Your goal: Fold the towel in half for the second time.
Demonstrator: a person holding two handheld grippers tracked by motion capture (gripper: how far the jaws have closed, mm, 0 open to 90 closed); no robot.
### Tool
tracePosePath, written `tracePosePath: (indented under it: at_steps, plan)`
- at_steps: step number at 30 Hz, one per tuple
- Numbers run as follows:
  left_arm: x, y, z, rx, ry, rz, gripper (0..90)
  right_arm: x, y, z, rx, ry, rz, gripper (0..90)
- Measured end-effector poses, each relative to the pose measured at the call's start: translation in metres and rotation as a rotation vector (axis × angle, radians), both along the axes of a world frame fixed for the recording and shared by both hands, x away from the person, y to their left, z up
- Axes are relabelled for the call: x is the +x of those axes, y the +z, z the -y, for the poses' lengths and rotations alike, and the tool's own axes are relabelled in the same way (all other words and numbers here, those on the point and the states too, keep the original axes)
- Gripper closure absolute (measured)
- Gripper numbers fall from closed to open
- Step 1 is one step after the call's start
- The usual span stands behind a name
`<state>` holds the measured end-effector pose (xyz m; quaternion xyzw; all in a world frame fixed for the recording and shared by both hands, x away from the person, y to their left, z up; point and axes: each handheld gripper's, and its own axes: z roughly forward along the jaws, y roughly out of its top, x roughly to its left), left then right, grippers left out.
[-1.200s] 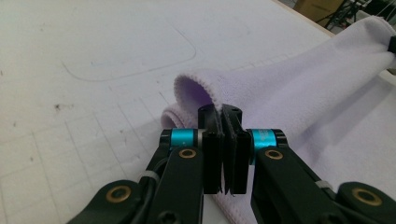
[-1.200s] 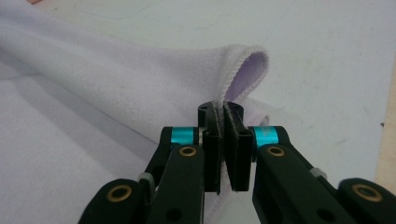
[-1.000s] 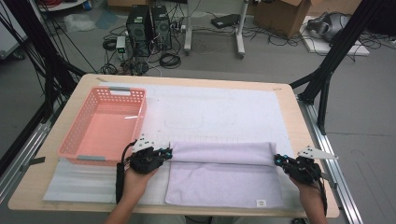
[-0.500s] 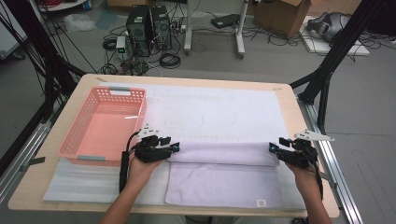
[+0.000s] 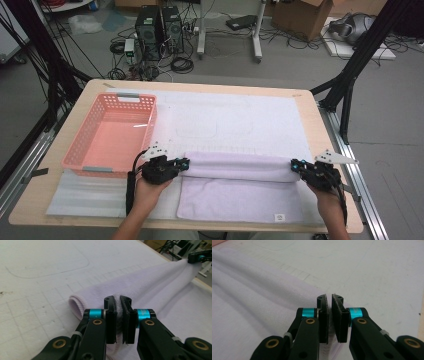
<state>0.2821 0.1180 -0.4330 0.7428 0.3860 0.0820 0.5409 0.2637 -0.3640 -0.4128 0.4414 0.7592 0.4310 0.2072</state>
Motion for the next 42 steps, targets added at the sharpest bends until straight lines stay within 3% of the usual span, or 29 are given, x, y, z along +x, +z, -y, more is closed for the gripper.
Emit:
tracePosePath:
  at_steps: [6,24,27,30,33,37,42]
  plan:
    - [-0.022,0.003,-0.004,-0.038,-0.038,0.041,83.3,-0.035,-0.003,0.003,-0.003,0.014,0.021,83.8]
    - [-0.075,-0.004,-0.01,-0.002,-0.08,0.049,83.1,-0.094,-0.004,0.0,0.002,0.01,0.029,83.8]
    - [-0.081,-0.007,-0.01,-0.003,-0.092,0.036,79.7,-0.102,-0.005,-0.001,-0.007,0.014,0.021,83.1]
    - [-0.082,-0.007,-0.013,-0.03,-0.079,0.02,63.1,-0.108,-0.009,0.0,-0.023,0.019,-0.007,77.5]
    - [-0.083,-0.003,-0.016,-0.062,-0.051,0.048,53.5,-0.114,-0.006,0.008,-0.004,-0.025,0.008,63.5]
    - [-0.081,0.002,-0.021,-0.086,-0.036,0.09,50.7,-0.115,0.001,0.016,0.045,-0.075,0.057,60.5]
    - [-0.077,0.002,-0.024,-0.078,-0.006,0.094,49.5,-0.103,-0.006,0.008,0.008,-0.054,0.037,60.5]
